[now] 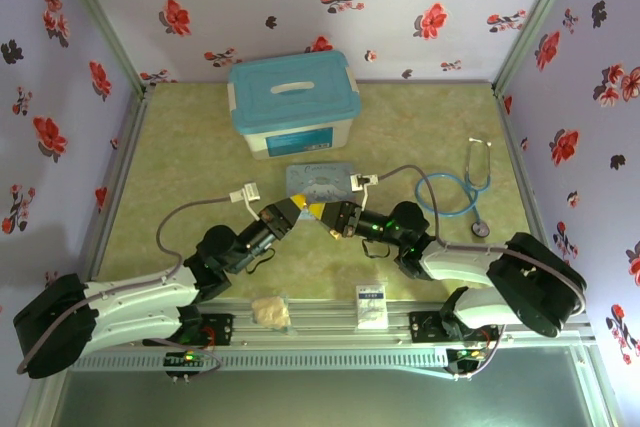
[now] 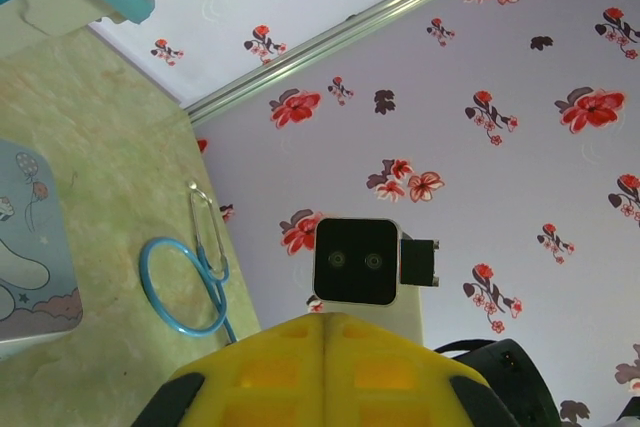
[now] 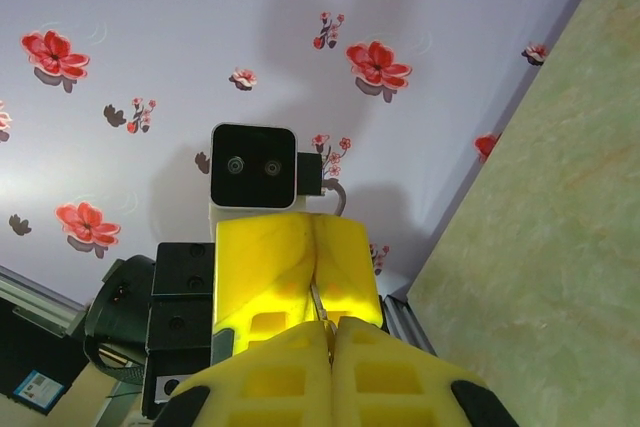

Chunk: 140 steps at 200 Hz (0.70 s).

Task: Unlock the padlock with the key

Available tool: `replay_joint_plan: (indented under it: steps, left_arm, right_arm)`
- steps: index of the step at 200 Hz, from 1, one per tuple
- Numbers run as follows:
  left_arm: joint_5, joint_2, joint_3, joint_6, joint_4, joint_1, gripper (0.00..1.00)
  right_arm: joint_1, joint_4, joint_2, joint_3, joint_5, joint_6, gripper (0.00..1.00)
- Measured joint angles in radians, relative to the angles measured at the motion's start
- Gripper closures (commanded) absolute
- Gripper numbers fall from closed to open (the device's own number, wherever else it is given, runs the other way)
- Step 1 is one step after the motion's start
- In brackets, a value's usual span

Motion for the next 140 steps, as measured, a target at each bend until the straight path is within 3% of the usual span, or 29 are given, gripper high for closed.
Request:
replay_joint_plan:
  steps: [23,55,100,140]
  left_arm:
    - [-0.005,-0.022,-0.021,-0.008,-0.014,0.007,0.51]
    - [-0.048,-0.123,-0.019,-0.008,-0.212,0.020,0.31]
    - [-0.103,-0.169,0.080,0.003,-0.563,0.021,0.30]
    - [-0.112,-0.015,0.137,0.008,-0.694,-0.005,0.31]
  right_arm:
    - [0.000,-0.043,-0.010,0.000,0.013,-0.011,1.00]
    - [-0.002,-0.185,-0.079,0.000,0.042,-0.058,1.00]
    - [-0.036,-0.485,-0.164,0.003,0.075,-0.147,1.00]
    - [-0.110,-0.800,-0.318,0.013,0.116,-0.242,1.00]
